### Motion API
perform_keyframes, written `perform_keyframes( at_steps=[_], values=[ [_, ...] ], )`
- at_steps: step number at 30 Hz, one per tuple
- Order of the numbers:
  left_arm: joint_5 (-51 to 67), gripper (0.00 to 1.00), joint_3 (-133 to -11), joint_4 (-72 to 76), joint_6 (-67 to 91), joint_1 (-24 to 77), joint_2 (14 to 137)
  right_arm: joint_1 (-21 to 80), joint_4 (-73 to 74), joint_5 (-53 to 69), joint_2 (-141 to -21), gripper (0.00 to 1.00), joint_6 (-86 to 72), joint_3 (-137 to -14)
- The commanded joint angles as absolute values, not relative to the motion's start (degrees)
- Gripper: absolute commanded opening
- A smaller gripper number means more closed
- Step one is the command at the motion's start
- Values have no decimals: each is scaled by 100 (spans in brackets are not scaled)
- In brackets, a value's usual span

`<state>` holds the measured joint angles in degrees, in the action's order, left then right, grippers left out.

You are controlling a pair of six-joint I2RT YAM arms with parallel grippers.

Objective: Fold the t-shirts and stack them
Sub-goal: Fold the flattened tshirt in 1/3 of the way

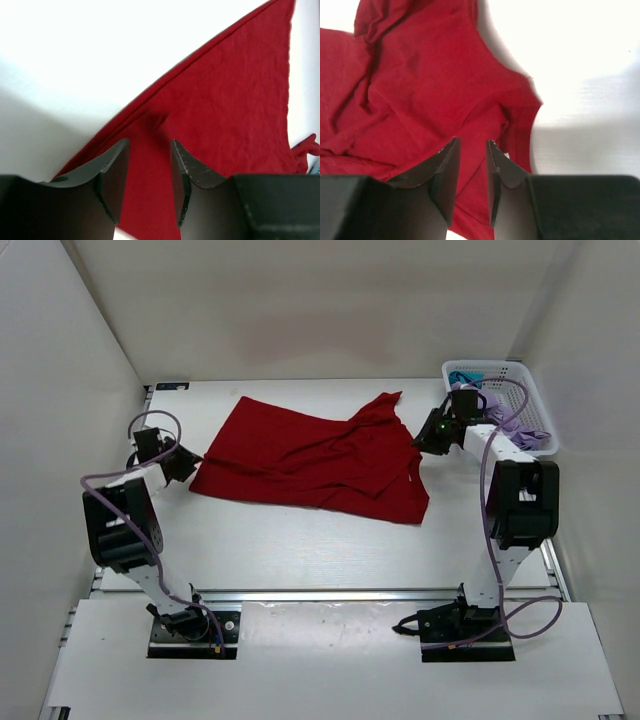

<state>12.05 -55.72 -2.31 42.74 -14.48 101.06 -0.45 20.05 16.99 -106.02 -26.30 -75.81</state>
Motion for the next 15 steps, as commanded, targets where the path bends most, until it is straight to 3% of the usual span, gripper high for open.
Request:
perform_keyframes(
  at_steps=[1, 4, 5, 6, 10, 11, 15],
  values=[
    [985, 46, -5144, -106, 4166, -1520, 8950, -35, 1749, 1618, -9803, 27, -2627, -7341],
    [993, 40, -4555, -176, 4149, -1599, 8579, 166, 1382, 1477, -8811, 29, -2925, -6315],
    [1028, 38, -4300, -202, 4166, -1669, 8465, 219, 1136, 1468, -8363, 21, -3014, -5771],
    [1081, 38, -4185, -220, 4157, -1696, 8446, 263, 1038, 1511, -8158, 3, -3067, -5539],
    [1264, 43, -3570, -97, 4227, -2003, 8455, 439, 923, 1380, -7121, 0, -3217, -4221],
    [1318, 45, -3525, -71, 4254, -2013, 8472, 448, 1036, 1371, -7015, 1, -3234, -3940],
    [1187, 47, -3805, -150, 4210, -1942, 8814, 221, 1090, 1590, -6654, 28, -3313, -3289]
  ],
)
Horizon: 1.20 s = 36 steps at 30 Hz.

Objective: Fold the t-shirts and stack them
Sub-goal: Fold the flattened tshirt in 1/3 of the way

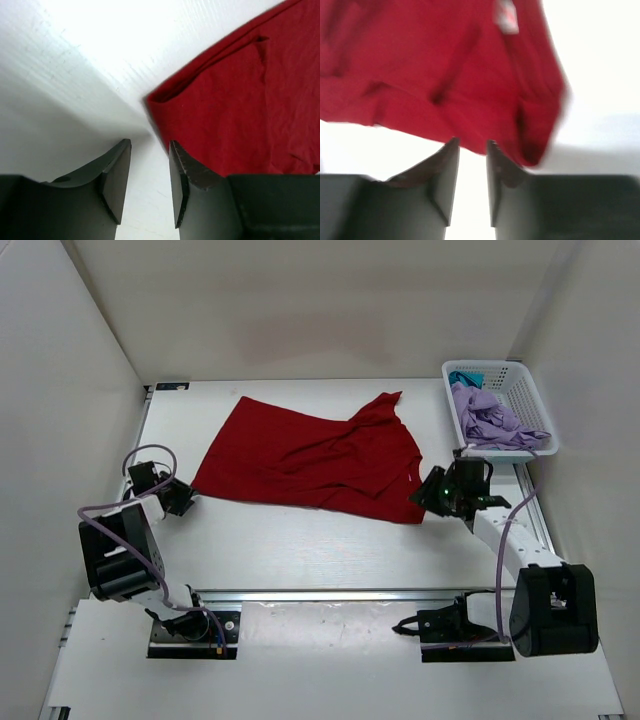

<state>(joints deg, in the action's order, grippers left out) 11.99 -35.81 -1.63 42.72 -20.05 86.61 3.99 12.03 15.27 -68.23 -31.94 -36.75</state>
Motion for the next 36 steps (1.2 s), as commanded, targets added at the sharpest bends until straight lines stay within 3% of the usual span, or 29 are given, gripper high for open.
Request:
perform_keyframes(
  at_steps=[1, 4, 13, 21, 23, 26, 28, 36],
  values=[
    [1265, 47, -3814, -132, 4262, -1899, 8850, 202, 1116, 1565, -6532, 36, -3296, -3252],
    [1468, 38, -3919, -70, 4394, -1898, 9122, 97, 1668, 1381, -6626, 49, -3016, -3557],
    [1644, 1, -4043, 307, 4500, -1784, 9518, 317, 2469, 1055, -7400, 45, -2365, -3867],
    [1494, 0, -3788, 527, 4579, -1644, 9360, 167, 2348, 1256, -8041, 40, -2364, -3965],
    [1503, 0, -3788, 483, 4562, -1696, 9299, 141, 2067, 1318, -8147, 31, -2539, -3789],
    [1476, 0, -3849, 308, 4447, -1802, 9150, 176, 1627, 1056, -8034, 8, -2908, -3482],
    [1389, 0, -3911, 168, 4369, -1915, 9036, 53, 1372, 976, -7692, 1, -3058, -3305],
    [1178, 0, -3289, -200, 4202, -2161, 8290, -747, 1291, 1204, -6330, 0, -3243, -2322]
  ],
)
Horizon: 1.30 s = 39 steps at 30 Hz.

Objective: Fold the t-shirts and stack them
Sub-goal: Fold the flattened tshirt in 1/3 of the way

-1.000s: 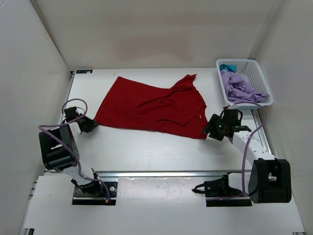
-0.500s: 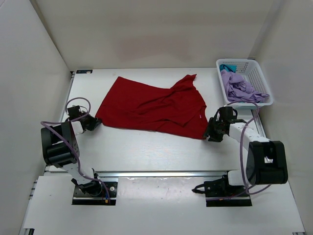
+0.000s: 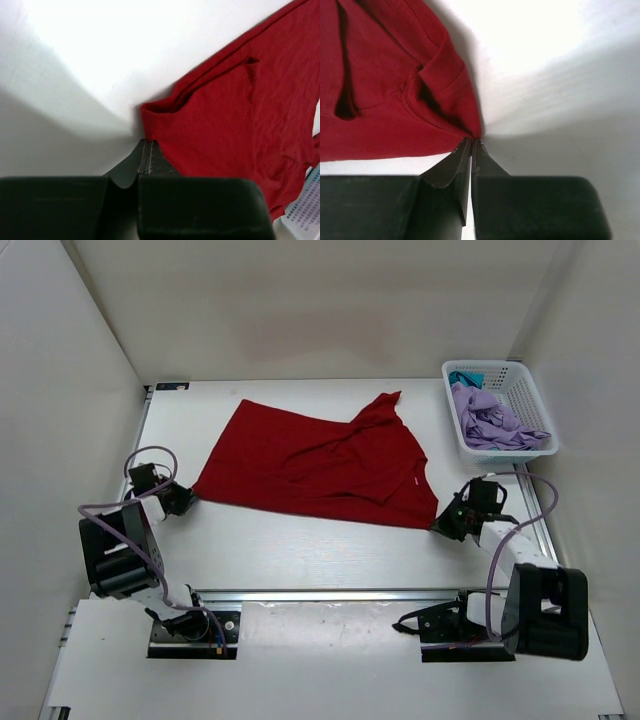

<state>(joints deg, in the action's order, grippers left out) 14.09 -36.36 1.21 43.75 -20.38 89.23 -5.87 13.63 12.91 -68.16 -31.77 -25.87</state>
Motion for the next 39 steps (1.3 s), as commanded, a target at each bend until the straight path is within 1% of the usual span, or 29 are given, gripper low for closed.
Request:
perform_keyframes(
  at_steps=[1, 3, 5, 9, 11, 14, 15, 16, 17, 18, 19, 20, 21, 22, 24, 25, 26, 27, 28, 29, 30, 31, 32, 34, 35, 36, 38, 39],
  values=[
    [1169, 0, -3061, -298, 4192, -2188, 8175, -738, 1335, 1213, -6137, 0, -3261, -2251],
    [1292, 0, -2735, -464, 4183, -2373, 7692, -747, 1441, 1266, -5794, 0, -3357, -2066],
    [1187, 0, -2463, -859, 3930, -2487, 6930, -747, 1537, 1449, -5486, 0, -3436, -1830],
    [432, 0, -2478, -2053, 3613, -2146, 5812, -652, 2064, 1459, -4827, 0, -3673, -1635],
    [194, 0, -2575, -2547, 3516, -1883, 5626, -545, 2388, 1310, -4493, 0, -3787, -1748],
    [159, 0, -2462, -3057, 3515, -1837, 5318, -781, 2978, 1135, -4106, 0, -3814, -2117],
    [123, 3, -2487, -3154, 3577, -1706, 5317, -791, 3258, 968, -3965, 0, -3849, -2205],
    [358, 4, -2496, -3216, 3603, -1792, 5300, -756, 3356, 758, -3903, 0, -3850, -2363],
    [656, 9, -2513, -3217, 3664, -1915, 5396, -721, 3523, 643, -3920, 0, -3893, -2399],
    [737, 15, -2583, -3173, 3682, -1994, 5475, -721, 3420, 842, -3929, 4, -3798, -2434],
    [956, 26, -2619, -3034, 3613, -2030, 5502, -729, 3323, 948, -3955, 20, -3692, -2443],
    [880, 37, -2784, -3024, 3586, -1995, 5467, -738, 3209, 1175, -3946, 43, -3587, -2356],
    [818, 44, -2864, -2980, 3595, -1960, 5493, -730, 3252, 1169, -3972, 48, -3577, -2382],
    [722, 54, -3057, -3040, 3551, -1829, 5484, -686, 3235, 1230, -3964, 54, -3525, -2417],
    [361, 67, -3207, -3102, 3515, -1618, 5415, -633, 3304, 1152, -3947, 59, -3464, -2618],
    [265, 71, -3225, -3094, 3516, -1617, 5371, -598, 3322, 1134, -3964, 59, -3393, -2697],
    [203, 71, -3147, -3024, 3507, -1582, 5292, -563, 3261, 1090, -3999, 56, -3192, -2872],
    [341, 66, -3077, -2780, 3498, -1478, 5161, -388, 3043, 1038, -4103, 46, -3069, -2987],
    [491, 52, -2902, -2342, 3533, -1294, 5090, -126, 2893, 1055, -4400, 35, -3015, -3058],
    [832, 48, -2822, -1929, 3603, -996, 5115, 251, 2718, 1185, -4847, 19, -3006, -3172],
    [922, 47, -2795, -1803, 3708, -784, 5150, 481, 2542, 1204, -5078, 13, -3023, -3251],
    [897, 46, -2760, -1454, 3813, -243, 5272, 971, 2262, 1143, -5480, 2, -3058, -3330],
    [757, 45, -2812, -1311, 3849, 137, 5308, 1263, 2189, 1021, -5650, 0, -3128, -3375],
    [91, 37, -3040, -1030, 3850, 1400, 5562, 1948, 1647, 582, -6142, 0, -3191, -3480],
    [10, 36, -3076, -959, 3850, 1676, 5650, 2038, 1470, 580, -6248, 8, -3190, -3480],
    [9, 36, -3111, -819, 3806, 2114, 5843, 2013, 1198, 763, -6440, 14, -3260, -3489],
    [61, 36, -3155, -432, 3867, 2425, 6142, 1951, 881, 835, -6836, 38, -3348, -3489],
    [279, 36, -3147, -335, 3893, 2452, 6309, 1916, 818, 887, -6847, 41, -3392, -3463]
  ],
)
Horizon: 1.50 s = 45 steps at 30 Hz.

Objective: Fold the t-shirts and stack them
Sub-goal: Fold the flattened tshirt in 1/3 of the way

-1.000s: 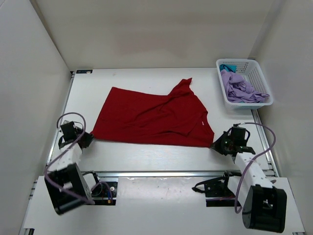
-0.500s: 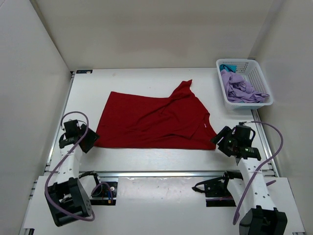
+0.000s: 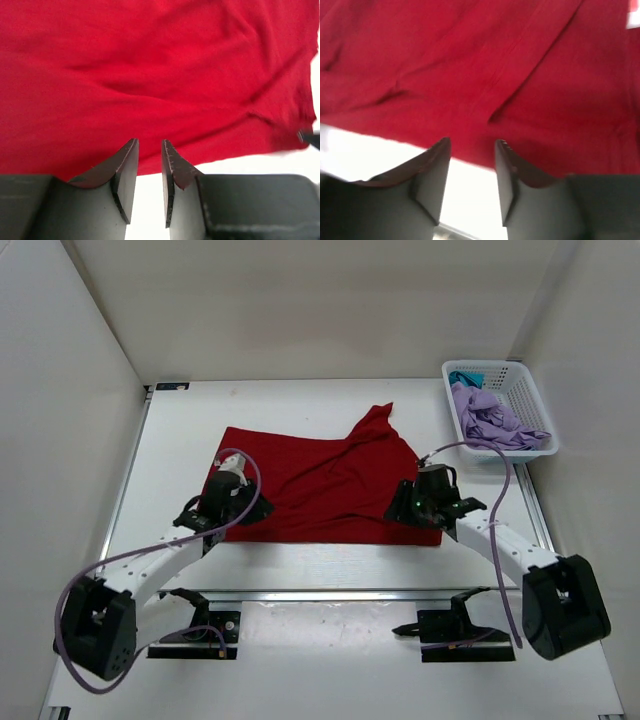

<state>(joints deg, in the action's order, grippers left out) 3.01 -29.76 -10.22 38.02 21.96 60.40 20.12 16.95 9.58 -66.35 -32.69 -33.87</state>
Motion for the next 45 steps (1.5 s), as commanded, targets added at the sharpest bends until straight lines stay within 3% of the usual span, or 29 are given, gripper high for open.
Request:
perform_keyframes(
  at_steps=[1, 5, 8, 17, 18, 22, 32, 38, 45],
  values=[
    [377, 36, -3094, -169, 3894, 2470, 6467, 1899, 643, 905, -6977, 45, -3410, -3393],
    [422, 36, -2726, 219, 3902, 2234, 6583, 1679, 186, 1256, -7294, 47, -3524, -3191],
    [474, 37, -2444, 386, 3920, 1917, 6548, 1670, 62, 1485, -7584, 42, -3568, -3260],
    [747, 36, -1899, 536, 4069, 1511, 6153, 1749, -88, 1283, -7840, 42, -3744, -3121],
    [695, 37, -1881, 536, 4095, 1512, 6065, 1723, -166, 1362, -7840, 40, -3744, -3068],
    [659, 37, -1872, 571, 4096, 1547, 6056, 1678, -229, 1512, -8067, 13, -3779, -3076],
    [703, 36, -1916, 633, 4131, 1599, 6231, 1968, 237, 1477, -8893, 4, -3498, -4629],
    [677, 36, -2004, 572, 4166, 1670, 6188, 2259, 1010, 968, -9931, 9, -3112, -6132],
    [651, 37, -1968, 519, 4201, 1696, 5994, 2584, 1300, 889, -10328, 40, -2892, -7013]
  ],
)
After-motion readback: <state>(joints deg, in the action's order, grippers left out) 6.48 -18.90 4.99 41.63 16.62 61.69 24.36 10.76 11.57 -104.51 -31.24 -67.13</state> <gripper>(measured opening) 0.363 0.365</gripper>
